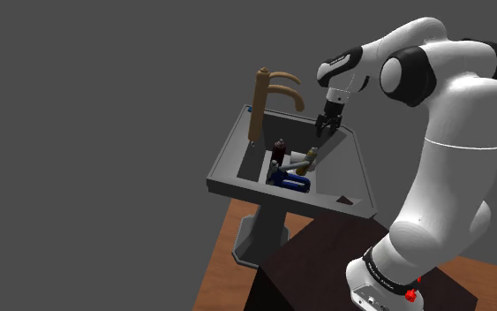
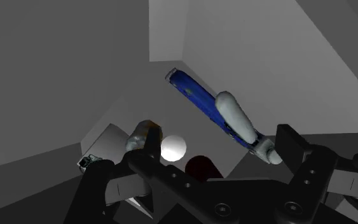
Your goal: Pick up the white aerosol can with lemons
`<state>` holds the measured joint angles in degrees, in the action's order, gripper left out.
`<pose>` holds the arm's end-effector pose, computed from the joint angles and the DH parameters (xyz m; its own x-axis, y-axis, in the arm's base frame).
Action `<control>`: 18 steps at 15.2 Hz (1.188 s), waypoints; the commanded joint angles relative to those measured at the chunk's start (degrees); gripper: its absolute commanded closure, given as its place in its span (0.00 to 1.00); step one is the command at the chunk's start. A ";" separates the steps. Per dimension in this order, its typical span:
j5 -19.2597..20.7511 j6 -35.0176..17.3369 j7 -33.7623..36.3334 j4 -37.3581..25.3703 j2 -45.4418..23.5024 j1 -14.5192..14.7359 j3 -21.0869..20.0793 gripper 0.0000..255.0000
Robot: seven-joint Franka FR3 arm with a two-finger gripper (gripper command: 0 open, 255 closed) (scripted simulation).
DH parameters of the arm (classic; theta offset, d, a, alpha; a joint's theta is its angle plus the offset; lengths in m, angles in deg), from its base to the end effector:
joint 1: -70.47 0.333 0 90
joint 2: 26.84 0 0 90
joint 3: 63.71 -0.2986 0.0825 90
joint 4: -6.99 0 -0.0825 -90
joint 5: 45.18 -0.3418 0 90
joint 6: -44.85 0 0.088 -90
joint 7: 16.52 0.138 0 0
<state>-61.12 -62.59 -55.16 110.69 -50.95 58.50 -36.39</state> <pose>0.4563 -0.3200 0.2895 0.9729 -0.1031 -0.2068 -0.1482 -0.9651 -0.2161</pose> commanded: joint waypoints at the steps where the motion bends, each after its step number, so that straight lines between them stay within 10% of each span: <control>1: -2.36 0.82 -1.54 -4.36 -5.31 -2.22 -0.71 0.00; 9: -7.97 6.01 -3.42 -23.75 -24.19 -10.88 -4.19 0.00; 18: -9.03 2.84 -4.08 -24.22 -27.94 -11.46 -5.12 0.00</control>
<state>-70.10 -59.65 -59.20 86.65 -78.63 47.12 -41.46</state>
